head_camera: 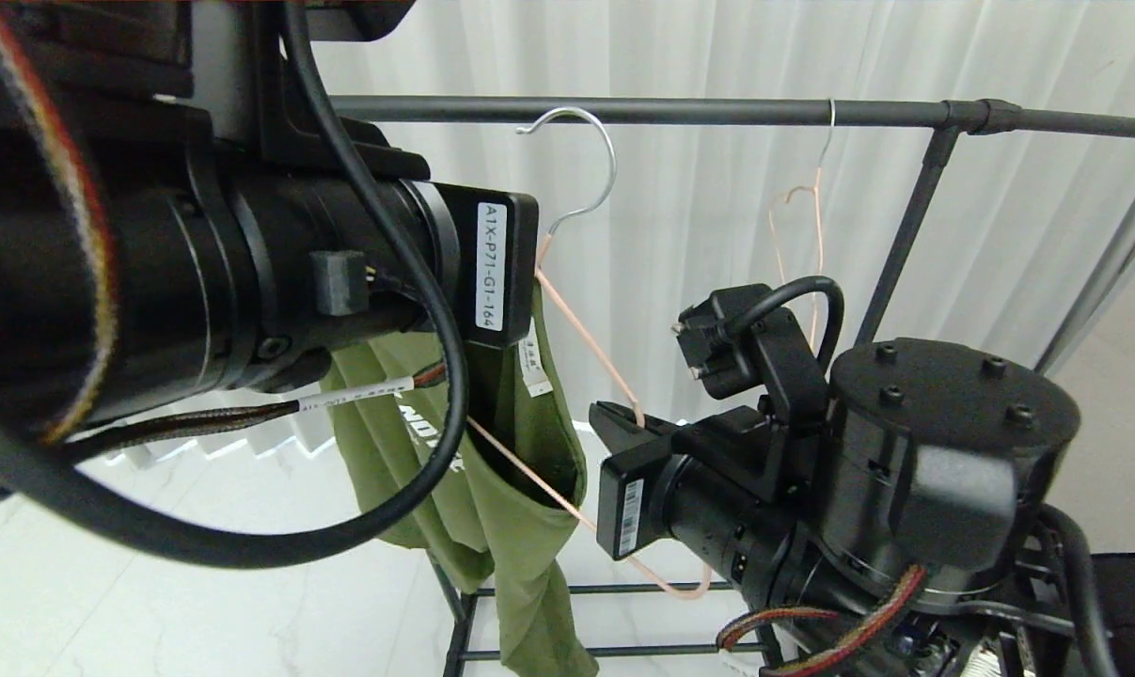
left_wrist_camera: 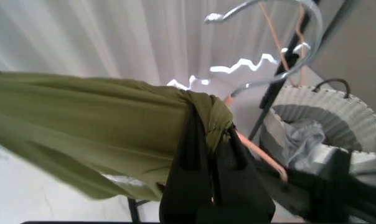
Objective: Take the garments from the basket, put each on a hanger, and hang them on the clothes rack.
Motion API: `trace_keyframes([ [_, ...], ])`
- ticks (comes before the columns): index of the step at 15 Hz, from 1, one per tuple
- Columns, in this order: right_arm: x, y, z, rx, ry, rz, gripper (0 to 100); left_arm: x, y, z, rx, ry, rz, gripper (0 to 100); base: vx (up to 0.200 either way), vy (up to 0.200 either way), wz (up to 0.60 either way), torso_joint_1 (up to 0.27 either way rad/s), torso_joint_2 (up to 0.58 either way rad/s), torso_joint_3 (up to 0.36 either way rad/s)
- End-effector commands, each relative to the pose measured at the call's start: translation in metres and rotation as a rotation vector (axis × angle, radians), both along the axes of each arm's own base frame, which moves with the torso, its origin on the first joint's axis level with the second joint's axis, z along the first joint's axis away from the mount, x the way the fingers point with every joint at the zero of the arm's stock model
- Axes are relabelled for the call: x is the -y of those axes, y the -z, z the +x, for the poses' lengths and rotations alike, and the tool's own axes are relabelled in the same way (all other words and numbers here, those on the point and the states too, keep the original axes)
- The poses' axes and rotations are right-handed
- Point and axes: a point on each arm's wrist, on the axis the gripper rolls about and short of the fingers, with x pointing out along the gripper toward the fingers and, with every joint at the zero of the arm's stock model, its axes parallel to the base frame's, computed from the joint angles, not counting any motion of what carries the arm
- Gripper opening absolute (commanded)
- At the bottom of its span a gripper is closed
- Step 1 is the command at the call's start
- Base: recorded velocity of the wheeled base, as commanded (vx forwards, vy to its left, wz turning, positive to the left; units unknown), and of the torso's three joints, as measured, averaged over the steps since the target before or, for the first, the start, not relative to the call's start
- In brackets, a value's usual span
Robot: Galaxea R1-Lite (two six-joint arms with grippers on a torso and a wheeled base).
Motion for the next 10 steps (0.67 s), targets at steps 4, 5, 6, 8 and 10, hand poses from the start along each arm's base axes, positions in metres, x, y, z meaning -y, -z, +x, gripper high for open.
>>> trace_keyframes([
  [4,0.029,-0.015,0.007,0.063,0.05,-0.011,0,-0.015,0.003,0.003,-0.002,-0.047,0.012,0,0.0,0.0,0.0,0.0,0.0,0.0],
  [5,0.034,-0.018,0.005,0.077,0.051,-0.017,0,-0.016,0.002,0.003,0.0,-0.05,0.01,0,0.0,0.0,0.0,0.0,0.0,0.0],
  [6,0.038,-0.018,0.004,0.091,0.052,-0.031,0,-0.016,0.002,0.003,0.002,-0.049,0.012,0,0.0,0.0,0.0,0.0,0.0,0.0],
  [8,0.043,-0.019,0.003,0.13,0.058,-0.075,0,-0.017,0.002,0.001,0.003,-0.049,0.012,0,0.0,0.0,0.0,0.0,0.0,0.0],
  [10,0.042,-0.022,0.003,0.176,0.06,-0.073,0,-0.018,0.01,-0.006,-0.003,-0.018,0.054,0,0.0,0.0,0.0,0.0,0.0,0.0],
])
